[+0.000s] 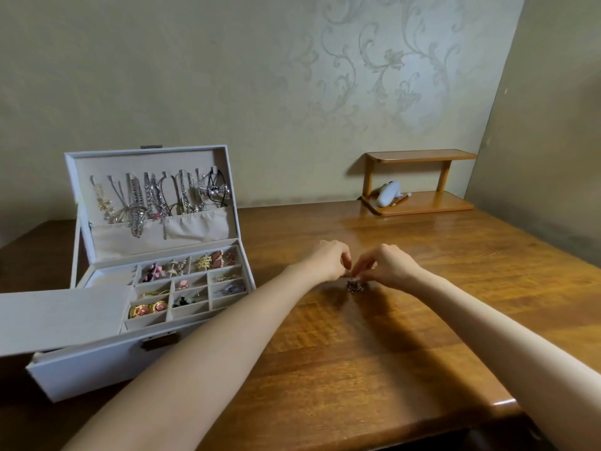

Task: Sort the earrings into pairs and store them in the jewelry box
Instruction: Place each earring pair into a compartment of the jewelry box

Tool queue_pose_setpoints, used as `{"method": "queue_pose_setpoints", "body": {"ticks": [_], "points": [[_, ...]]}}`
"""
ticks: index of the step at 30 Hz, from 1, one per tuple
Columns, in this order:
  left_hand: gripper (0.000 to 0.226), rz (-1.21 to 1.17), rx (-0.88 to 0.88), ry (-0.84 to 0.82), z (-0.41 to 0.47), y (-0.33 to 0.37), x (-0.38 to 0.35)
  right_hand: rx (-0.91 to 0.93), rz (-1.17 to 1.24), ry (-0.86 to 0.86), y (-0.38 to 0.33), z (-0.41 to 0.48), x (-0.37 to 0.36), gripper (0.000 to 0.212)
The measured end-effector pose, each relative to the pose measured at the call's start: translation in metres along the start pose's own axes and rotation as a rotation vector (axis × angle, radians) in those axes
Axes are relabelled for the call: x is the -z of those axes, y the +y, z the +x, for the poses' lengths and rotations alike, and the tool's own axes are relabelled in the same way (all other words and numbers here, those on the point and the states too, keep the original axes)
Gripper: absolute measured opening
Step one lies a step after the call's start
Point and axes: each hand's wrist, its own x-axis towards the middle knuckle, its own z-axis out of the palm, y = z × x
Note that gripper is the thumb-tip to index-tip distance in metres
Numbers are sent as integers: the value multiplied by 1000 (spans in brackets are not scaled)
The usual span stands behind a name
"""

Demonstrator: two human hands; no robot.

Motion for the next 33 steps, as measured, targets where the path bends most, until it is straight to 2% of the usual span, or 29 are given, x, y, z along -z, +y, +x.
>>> {"method": "queue_pose_setpoints", "body": {"ticks": [7,13,17,24,33], "points": [[16,87,35,-25,0,-3,-14,-4,26,18,1,-1,-4,8],[18,122,-16,3,-7,-6,-9,8,45,30,1,-2,-1,4],[7,104,-27,32,-16,-8,8,55,91,51,-9,-4,4,6],[8,32,-70,131,-53,-20,53,138,192,65,-46,-6,11,10],[5,66,37,166,-115,-75,97,329,241,76,-123,-12,7,13]]}}
